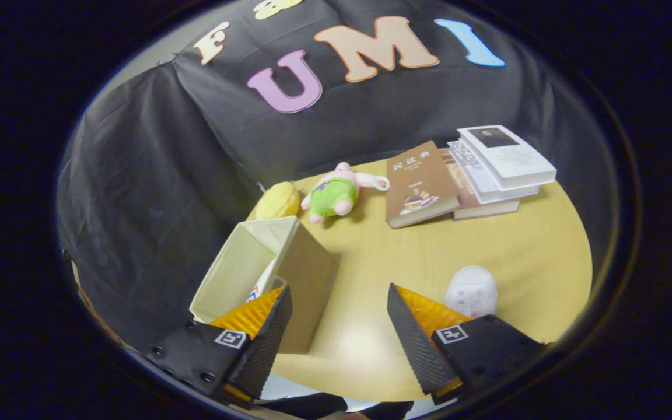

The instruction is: Open the storage box then place both shoes into the box .Put the left shoe in first, then the right shoe, with the right side of both shoes facing outward in a uniform manner.

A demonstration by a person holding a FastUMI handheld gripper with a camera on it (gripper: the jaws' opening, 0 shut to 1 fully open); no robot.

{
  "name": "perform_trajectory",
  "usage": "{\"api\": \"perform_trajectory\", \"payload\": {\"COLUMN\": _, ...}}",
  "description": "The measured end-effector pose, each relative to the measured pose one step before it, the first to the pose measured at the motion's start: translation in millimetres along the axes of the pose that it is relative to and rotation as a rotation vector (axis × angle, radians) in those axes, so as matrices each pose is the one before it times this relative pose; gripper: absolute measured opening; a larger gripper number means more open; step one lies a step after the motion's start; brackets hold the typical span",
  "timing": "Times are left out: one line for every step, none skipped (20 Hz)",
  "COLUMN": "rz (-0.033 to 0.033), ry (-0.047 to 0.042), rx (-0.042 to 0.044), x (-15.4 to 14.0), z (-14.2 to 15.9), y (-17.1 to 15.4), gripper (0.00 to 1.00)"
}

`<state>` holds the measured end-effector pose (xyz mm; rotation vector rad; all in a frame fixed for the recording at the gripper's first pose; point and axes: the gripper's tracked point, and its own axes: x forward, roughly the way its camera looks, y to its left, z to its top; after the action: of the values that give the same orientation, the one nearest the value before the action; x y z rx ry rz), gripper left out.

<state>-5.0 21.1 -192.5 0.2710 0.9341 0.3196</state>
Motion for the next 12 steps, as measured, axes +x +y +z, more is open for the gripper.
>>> {"api": "perform_trajectory", "payload": {"rz": -0.01502, "ry": 0.00005, "rx": 0.00601, "x": -3.38, "z": -0.68, "y": -12.72, "gripper": 1.00}}
{"api": "perform_trajectory", "payload": {"rz": -0.01363, "ry": 0.00080, "rx": 0.00187, "x": -2.51, "z": -1.74, "y": -13.44, "gripper": 1.00}}
{"api": "perform_trajectory", "payload": {"rz": -0.01600, "ry": 0.00389, "rx": -0.00020, "x": -2.23, "z": -2.34, "y": -13.84, "gripper": 1.00}}
{"api": "perform_trajectory", "payload": {"rz": -0.01843, "ry": 0.00496, "rx": -0.00384, "x": -0.67, "z": -2.35, "y": -14.94, "gripper": 1.00}}
{"api": "perform_trajectory", "payload": {"rz": -0.02483, "ry": 0.00492, "rx": -0.00710, "x": -1.33, "z": -3.40, "y": -15.33, "gripper": 1.00}}
{"api": "perform_trajectory", "payload": {"rz": -0.03434, "ry": 0.00621, "rx": -0.01411, "x": -1.24, "z": -3.27, "y": -16.84, "gripper": 1.00}}
{"api": "perform_trajectory", "payload": {"rz": -0.03241, "ry": 0.00793, "rx": -0.01724, "x": 0.82, "z": -4.42, "y": -16.75, "gripper": 1.00}}
{"api": "perform_trajectory", "payload": {"rz": -0.02670, "ry": 0.01040, "rx": -0.01479, "x": 0.03, "z": -4.49, "y": -14.44, "gripper": 1.00}}
{"api": "perform_trajectory", "payload": {"rz": -0.01945, "ry": 0.01404, "rx": -0.01163, "x": 1.21, "z": -7.96, "y": -12.13, "gripper": 1.00}}
{"api": "perform_trajectory", "payload": {"rz": -0.01105, "ry": 0.01902, "rx": -0.00790, "x": 5.11, "z": -7.57, "y": -9.14, "gripper": 1.00}}
{"api": "perform_trajectory", "payload": {"rz": -0.00715, "ry": 0.02406, "rx": -0.00786, "x": 7.67, "z": -9.83, "y": -7.24, "gripper": 1.00}}
{"api": "perform_trajectory", "payload": {"rz": -0.00670, "ry": 0.02372, "rx": -0.01052, "x": 5.86, "z": -8.73, "y": -6.31, "gripper": 1.00}}
